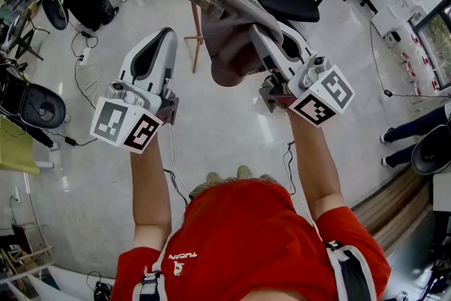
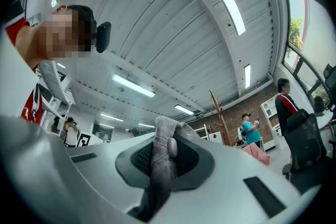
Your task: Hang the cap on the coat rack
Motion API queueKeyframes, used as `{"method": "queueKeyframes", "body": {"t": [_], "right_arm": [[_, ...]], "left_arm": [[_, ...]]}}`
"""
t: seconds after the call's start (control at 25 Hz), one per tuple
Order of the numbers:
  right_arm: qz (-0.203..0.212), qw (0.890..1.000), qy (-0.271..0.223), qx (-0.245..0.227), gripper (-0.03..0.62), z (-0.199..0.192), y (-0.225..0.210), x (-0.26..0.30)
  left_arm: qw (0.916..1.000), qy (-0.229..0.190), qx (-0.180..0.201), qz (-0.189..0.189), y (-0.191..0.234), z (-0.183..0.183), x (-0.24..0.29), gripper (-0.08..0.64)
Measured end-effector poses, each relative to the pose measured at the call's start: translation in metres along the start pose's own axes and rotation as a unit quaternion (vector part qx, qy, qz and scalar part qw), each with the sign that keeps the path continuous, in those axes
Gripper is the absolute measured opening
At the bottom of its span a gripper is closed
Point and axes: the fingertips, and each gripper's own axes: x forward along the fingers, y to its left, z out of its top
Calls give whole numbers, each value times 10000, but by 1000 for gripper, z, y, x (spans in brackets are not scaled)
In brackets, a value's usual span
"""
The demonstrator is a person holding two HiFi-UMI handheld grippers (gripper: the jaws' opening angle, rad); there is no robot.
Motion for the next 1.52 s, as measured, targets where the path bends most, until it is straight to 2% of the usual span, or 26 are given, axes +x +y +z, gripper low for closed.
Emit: {"method": "queueKeyframes", "body": {"t": [0.24,0.44,0.6,0.72,0.96,1.24,1.52], "right_arm": [[45,10000,43,-42,38,-2,-2,6],[-107,9999,12,50,38,-7,-7,1],[-138,9999,64,-69,38,-18,-15,1],[-165,9998,46,-126,38,-28,-33,14],[-159,9998,-129,10,38,-42,-115,76],[26,9991,-360,222,38,-50,-249,120],[162,9994,-148,285,38,-63,-367,174]], "left_arm": [[10000,-15,-13,2,6,-1,-1,8],[10000,-9,-68,-33,13,-9,-2,8],[9999,-53,-95,-26,20,-20,-3,8],[9999,-47,-97,-2,41,-30,3,8],[9998,146,47,133,114,-42,59,8],[9992,251,166,282,169,-82,181,8],[9979,348,91,533,228,-113,286,8]]}}
